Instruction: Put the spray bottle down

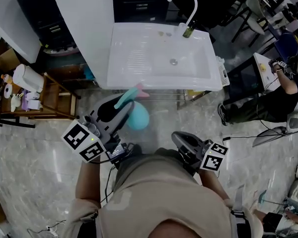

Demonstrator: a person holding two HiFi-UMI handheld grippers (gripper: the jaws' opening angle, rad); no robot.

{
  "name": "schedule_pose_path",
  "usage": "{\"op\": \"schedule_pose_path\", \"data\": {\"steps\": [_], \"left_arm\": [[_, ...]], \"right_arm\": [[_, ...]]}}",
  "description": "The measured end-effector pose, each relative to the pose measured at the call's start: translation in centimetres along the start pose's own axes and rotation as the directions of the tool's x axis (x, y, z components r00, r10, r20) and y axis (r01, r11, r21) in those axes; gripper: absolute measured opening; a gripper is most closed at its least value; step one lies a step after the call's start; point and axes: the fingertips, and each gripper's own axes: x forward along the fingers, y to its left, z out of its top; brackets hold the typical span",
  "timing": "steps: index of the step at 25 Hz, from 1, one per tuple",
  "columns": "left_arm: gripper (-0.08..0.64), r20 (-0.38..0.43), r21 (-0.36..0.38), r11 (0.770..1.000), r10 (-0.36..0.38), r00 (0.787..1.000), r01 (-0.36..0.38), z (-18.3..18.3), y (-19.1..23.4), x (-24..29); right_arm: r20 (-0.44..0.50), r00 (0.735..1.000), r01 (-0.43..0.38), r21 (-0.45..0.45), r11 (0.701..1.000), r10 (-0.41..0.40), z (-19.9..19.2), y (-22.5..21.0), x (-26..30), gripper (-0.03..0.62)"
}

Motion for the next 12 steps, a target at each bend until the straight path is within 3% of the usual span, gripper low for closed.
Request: {"op": "schedule_pose_path", "data": {"steps": [12], "left_arm": [[0.089, 0.005, 0.038, 0.999, 0.011, 1.0, -0.011, 1.6, 0.9, 2.7]], "right_arm": [[-0.001, 0.999, -0.041, 0.001, 0.999, 0.041, 2.6, -1.0, 0.8, 0.021]]}}
